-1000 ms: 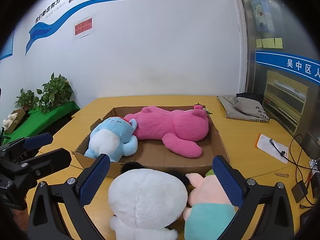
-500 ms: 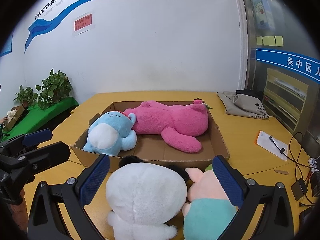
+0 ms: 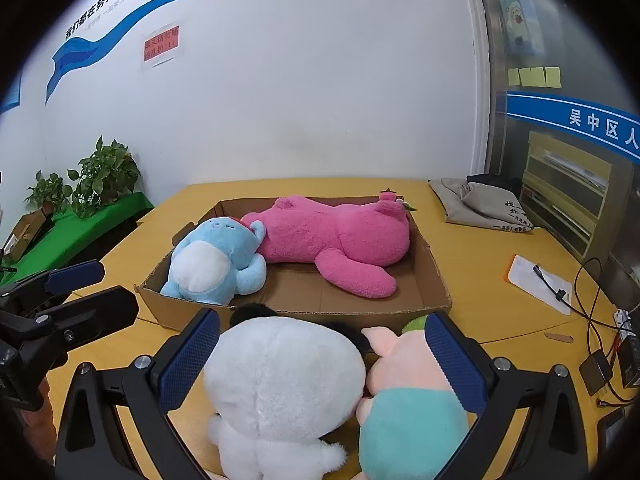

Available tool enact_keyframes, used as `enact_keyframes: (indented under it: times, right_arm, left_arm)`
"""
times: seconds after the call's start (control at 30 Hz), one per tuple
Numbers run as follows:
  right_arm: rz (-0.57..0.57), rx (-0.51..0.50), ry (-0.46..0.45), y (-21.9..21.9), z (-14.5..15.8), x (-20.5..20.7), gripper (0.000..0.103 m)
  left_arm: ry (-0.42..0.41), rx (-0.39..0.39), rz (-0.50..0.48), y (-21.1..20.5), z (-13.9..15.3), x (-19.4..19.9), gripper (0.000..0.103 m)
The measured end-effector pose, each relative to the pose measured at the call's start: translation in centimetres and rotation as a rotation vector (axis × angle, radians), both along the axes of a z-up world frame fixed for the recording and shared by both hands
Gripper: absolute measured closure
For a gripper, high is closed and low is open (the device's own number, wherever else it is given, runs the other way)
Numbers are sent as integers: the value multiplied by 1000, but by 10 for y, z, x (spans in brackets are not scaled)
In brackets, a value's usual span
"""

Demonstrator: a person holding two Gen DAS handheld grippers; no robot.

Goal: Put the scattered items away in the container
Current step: 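Open both grippers and move them back over the white panda plush, then close both grippers on the white panda's body and lift it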

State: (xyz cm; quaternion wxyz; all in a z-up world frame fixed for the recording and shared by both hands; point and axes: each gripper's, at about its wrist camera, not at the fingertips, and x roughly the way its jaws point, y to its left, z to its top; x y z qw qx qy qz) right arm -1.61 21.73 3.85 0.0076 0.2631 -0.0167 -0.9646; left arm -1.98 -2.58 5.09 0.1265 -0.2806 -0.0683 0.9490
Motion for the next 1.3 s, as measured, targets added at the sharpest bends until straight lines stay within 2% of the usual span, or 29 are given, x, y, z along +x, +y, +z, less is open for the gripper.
enact_keyframes:
  times: [0.3,0.4,0.5,0.6,0.73,0.87,1.03,1.07,1.13,1.17,1.3]
  right_arm:
    - [-3,5,-19,1,-13,-1,1]
    - [22,2,-53,0,-30,-4,1]
    - [99,4,-108,-8,-54,-6,1]
    - [154,26,-146,-21,-79,-7,1]
    - [168,11,-181,-29,-105,-13,1]
    - [144,52,-157,-40,-116,-17,0]
    - [128,84,-160,-46,-124,-22,0]
    - [132,93,-159,-46,-127,-22,0]
    - [131,89,-163,-46,-130,-22,1]
    - [129,90,-160,-46,-130,-21,2]
    - [122,68,-145,-46,-129,-20,15]
  left_arm:
    - [-41,5,-5,-1,-17,-9,0]
    - [-79,31,-8,-8,-31,-16,0]
    - [-108,66,-4,-15,-44,-24,0]
    - [-141,99,-34,-18,-57,-36,0]
    - [-180,91,-81,-12,-75,-58,0]
    - [-235,68,-137,-1,-100,-83,0]
    - [-265,160,-211,2,-117,-99,0]
    - [-276,168,-222,2,-119,-100,2]
    - [-296,203,-261,3,-121,-100,15]
    - [-299,212,-272,3,-121,-99,19]
    - [-278,161,-288,9,-113,-88,32]
